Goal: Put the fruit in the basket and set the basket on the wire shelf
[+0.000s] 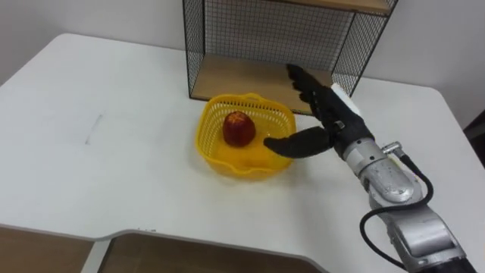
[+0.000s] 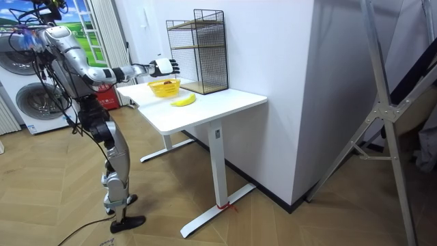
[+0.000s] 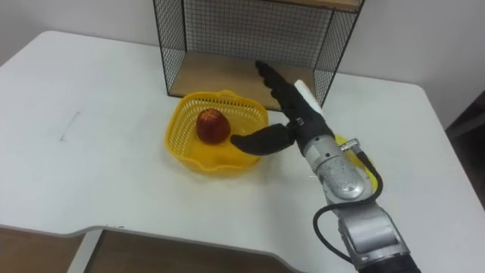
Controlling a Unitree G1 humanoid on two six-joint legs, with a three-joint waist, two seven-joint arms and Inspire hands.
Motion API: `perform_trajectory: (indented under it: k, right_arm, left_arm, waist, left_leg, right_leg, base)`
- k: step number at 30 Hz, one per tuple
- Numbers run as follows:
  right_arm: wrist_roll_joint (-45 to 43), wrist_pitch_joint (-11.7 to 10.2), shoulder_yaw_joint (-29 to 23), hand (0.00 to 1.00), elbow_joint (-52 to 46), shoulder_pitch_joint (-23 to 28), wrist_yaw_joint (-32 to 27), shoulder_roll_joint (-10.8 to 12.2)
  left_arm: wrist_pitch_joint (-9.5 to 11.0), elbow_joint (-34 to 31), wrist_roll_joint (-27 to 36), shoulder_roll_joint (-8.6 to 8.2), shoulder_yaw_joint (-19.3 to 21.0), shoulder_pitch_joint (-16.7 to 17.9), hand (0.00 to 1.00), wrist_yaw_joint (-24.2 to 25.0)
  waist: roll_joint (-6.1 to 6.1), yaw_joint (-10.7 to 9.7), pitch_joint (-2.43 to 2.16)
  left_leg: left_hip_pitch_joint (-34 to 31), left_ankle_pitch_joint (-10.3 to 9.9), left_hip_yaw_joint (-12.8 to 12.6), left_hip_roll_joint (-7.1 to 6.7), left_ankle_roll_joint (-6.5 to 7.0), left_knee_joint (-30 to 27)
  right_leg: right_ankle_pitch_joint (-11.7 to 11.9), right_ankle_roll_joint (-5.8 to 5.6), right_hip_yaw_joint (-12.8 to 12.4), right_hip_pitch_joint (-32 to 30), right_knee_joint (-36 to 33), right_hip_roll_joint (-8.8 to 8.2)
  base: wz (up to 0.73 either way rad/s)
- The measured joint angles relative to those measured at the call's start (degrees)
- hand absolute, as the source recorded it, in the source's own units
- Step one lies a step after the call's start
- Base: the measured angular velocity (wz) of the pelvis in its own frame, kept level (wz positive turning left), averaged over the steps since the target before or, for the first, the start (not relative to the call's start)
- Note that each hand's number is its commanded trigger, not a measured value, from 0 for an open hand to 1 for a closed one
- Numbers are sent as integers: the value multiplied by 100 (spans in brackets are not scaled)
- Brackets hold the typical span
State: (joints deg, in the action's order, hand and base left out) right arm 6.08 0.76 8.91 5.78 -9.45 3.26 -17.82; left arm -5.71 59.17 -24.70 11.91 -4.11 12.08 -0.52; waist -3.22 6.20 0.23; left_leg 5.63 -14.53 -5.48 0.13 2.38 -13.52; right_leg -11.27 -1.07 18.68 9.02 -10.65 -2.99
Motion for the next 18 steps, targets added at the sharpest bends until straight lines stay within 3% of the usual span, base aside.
perform_trajectory:
  k: [3,8,18]
  right_arm:
    - [97,-1,-460,0,-199,0,-95,10]
    - [514,-224,-1137,0,-373,0,-424,-76]
    - [709,-279,-1373,0,213,1,-684,-143]
  left_arm:
    - [10,-4,-83,-39,245,110,0,3]
    - [98,7,-84,-97,660,372,0,7]
    - [108,23,-71,-88,854,356,0,2]
  waist:
    - [-9,-60,-14]
    - [-8,-158,-19]
    - [-102,-361,-28]
  left_leg:
    - [5,0,8,-1,0,3]
    - [111,2,-47,3,-1,21]
    - [95,4,-88,3,3,35]
  right_leg:
    - [0,0,-5,7,1,1]
    - [0,0,-124,48,3,17]
    - [1,2,-141,15,-22,8]
  base:
    - [0]
    - [-8]
    - [-1]
